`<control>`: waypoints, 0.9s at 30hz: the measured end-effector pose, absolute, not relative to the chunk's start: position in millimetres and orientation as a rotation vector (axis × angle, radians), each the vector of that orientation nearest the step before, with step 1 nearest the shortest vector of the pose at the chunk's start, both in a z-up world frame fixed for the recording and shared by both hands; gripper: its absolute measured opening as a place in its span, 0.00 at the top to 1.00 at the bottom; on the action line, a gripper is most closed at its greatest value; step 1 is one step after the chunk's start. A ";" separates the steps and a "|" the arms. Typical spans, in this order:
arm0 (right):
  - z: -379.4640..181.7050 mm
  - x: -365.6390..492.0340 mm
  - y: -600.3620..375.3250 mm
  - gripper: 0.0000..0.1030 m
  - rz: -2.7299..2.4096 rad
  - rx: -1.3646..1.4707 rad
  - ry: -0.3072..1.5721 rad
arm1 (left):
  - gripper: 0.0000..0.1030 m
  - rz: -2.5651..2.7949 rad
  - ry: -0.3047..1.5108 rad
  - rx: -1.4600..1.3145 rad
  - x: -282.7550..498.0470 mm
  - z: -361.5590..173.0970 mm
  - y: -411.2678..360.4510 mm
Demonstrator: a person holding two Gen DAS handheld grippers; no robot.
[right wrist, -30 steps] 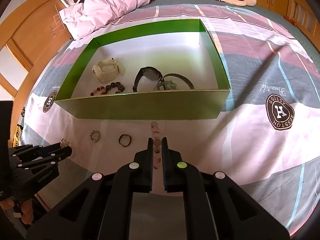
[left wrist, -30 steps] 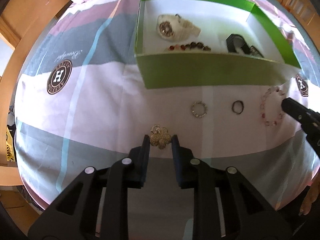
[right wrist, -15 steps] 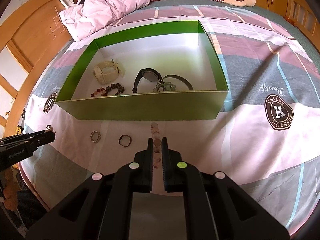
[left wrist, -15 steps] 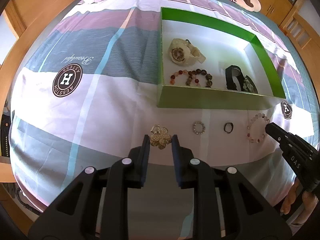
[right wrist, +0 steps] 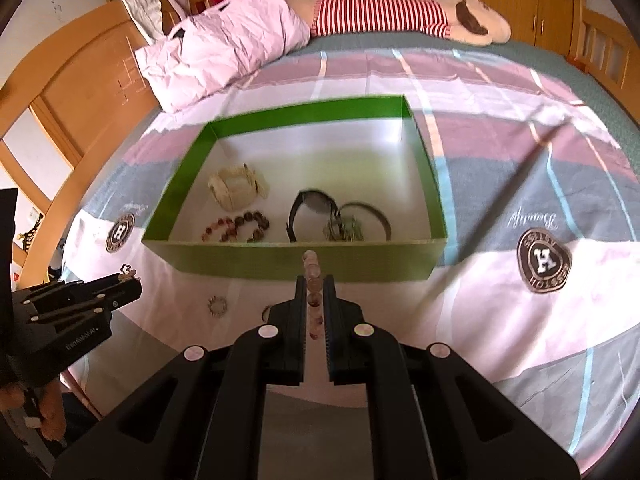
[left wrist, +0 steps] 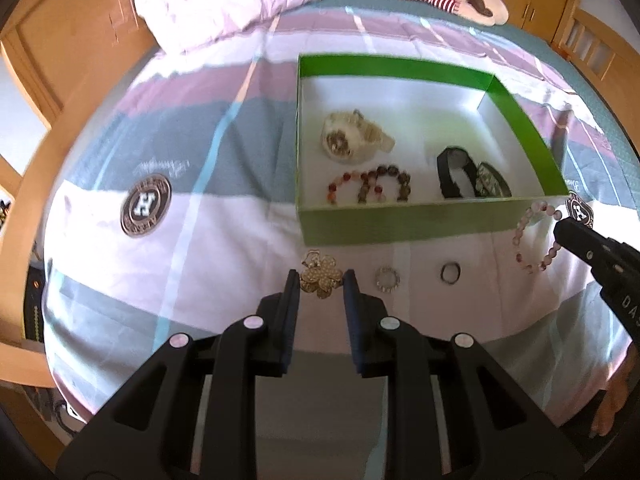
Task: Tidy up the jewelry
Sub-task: 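Carry the gold charm into the box with the left tool while the right carries the pink bracelet there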
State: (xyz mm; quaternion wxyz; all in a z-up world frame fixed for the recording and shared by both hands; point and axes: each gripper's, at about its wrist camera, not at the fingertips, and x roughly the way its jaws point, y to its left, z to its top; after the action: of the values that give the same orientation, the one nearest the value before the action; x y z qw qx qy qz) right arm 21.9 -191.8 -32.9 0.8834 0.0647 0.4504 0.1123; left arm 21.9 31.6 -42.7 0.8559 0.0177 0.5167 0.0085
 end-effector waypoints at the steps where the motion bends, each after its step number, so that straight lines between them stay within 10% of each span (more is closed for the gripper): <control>1: -31.3 21.8 -192.3 0.93 0.233 0.136 0.928 | 0.78 0.021 1.073 0.046 21.5 -41.4 30.2; 27: -41.6 20.5 -181.9 0.93 0.237 0.099 0.942 | 0.78 -0.006 0.982 0.126 13.8 -33.4 12.0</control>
State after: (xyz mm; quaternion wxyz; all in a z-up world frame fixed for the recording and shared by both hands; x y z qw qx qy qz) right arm 20.5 -181.9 -41.6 0.8831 0.0474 0.4527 0.1139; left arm 13.8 12.0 -33.4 0.8800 0.0602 0.4712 -0.0029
